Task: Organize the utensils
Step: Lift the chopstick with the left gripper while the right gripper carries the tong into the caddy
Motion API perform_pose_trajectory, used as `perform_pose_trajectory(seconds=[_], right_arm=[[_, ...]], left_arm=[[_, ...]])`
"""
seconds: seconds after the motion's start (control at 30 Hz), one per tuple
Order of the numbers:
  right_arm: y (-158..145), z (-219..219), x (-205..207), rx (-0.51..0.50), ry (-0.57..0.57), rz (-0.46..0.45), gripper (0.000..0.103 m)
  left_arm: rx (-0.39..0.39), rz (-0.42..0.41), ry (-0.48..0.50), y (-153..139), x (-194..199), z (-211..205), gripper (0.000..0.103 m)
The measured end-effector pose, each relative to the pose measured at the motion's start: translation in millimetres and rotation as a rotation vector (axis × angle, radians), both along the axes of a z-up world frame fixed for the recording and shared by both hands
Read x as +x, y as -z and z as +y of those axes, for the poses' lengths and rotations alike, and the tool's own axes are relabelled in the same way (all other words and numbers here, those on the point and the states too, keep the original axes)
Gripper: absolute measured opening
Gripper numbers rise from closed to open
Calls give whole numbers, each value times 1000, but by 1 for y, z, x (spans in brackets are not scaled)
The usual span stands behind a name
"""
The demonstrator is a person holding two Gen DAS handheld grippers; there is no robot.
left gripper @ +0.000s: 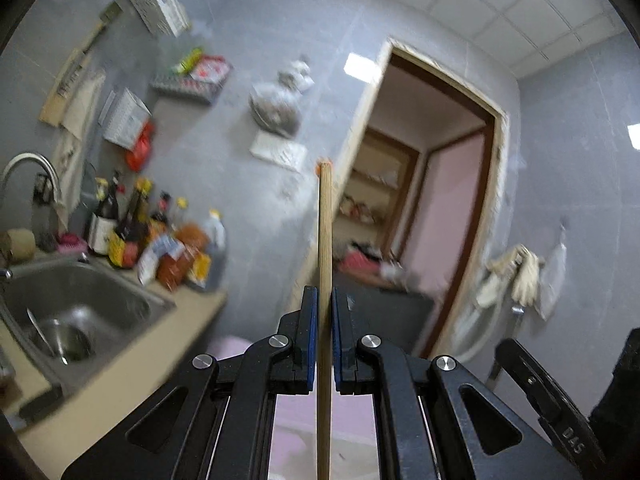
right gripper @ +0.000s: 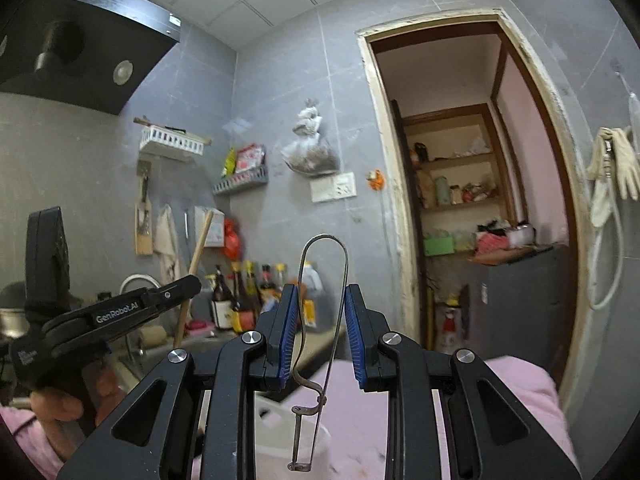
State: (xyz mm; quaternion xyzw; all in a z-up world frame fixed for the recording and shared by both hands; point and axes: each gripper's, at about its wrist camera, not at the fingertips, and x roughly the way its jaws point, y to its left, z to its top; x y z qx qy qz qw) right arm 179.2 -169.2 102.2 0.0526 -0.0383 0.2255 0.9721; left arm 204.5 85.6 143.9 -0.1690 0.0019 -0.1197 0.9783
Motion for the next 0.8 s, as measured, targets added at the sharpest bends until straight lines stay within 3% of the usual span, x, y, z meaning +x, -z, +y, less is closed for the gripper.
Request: perform_pose_trajectory(seconds=[0.17,0.33,0.53,0.8], right_arm=[[2,24,20,14,-1,-30,21],[20,34,40,-4,15,-1,21],[46,37,57,-38,22,71,21],[67,45,65,-99,9,157,22]], left_arm=[[-49,-38,-82,3,24,35,5],[-66,-60,-140,17,43,47,5],[-82,-11,-165,37,62,47,5],[-61,39,-175,62,54,36,5]])
